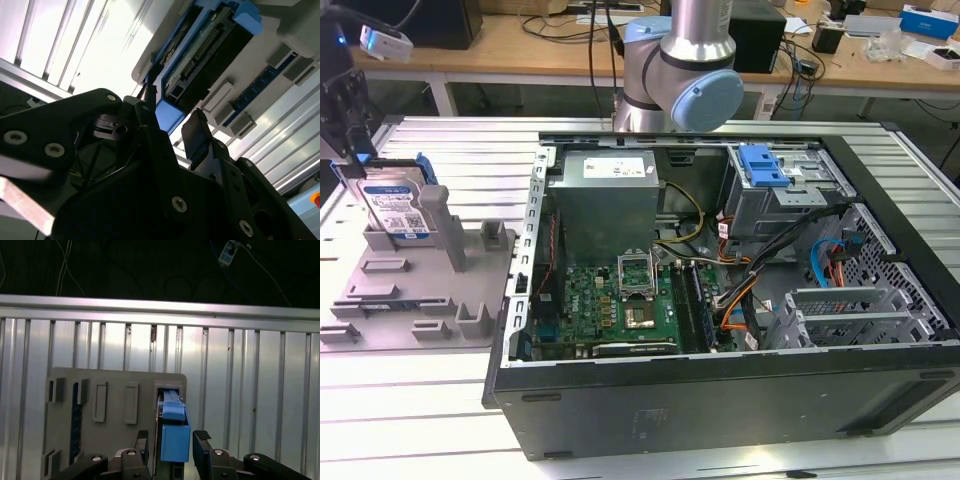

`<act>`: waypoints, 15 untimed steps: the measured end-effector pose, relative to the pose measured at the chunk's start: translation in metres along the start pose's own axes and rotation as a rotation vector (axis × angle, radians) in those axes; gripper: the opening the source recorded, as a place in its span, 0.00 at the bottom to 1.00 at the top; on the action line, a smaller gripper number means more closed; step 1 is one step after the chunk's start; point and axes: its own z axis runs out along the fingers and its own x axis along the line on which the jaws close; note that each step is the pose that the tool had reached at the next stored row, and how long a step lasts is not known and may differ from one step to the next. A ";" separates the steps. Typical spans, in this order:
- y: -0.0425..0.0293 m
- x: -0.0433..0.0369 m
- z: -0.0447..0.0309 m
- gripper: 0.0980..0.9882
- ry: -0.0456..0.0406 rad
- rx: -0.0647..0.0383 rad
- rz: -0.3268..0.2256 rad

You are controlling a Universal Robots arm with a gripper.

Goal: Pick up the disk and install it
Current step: 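Pick up the disk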

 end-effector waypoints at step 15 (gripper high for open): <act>-0.0001 -0.0004 0.0109 0.43 -0.0005 0.000 0.012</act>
